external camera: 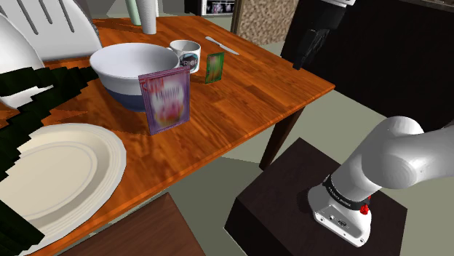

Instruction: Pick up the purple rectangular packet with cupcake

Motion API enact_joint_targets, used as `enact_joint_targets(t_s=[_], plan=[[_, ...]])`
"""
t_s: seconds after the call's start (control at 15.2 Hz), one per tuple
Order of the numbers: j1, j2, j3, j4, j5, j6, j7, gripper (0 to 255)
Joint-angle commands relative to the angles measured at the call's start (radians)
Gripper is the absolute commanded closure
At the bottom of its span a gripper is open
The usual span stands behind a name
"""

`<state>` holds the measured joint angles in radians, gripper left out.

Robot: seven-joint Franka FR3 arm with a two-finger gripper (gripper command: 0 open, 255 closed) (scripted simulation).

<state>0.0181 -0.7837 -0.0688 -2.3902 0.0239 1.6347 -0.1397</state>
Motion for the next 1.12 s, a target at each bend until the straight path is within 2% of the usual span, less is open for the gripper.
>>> enact_joint_targets(t_s=[0.0, 0.46, 1.06], plan=[[0.0, 0.0, 0.0, 0.0, 0.0, 0.0, 0.0, 0], [0.123, 0.224, 0.043, 0.18, 0.024, 0.04, -0.148, 0], [0.252, 0.463, 0.123, 0.422, 0.038, 0.033, -0.327, 0]])
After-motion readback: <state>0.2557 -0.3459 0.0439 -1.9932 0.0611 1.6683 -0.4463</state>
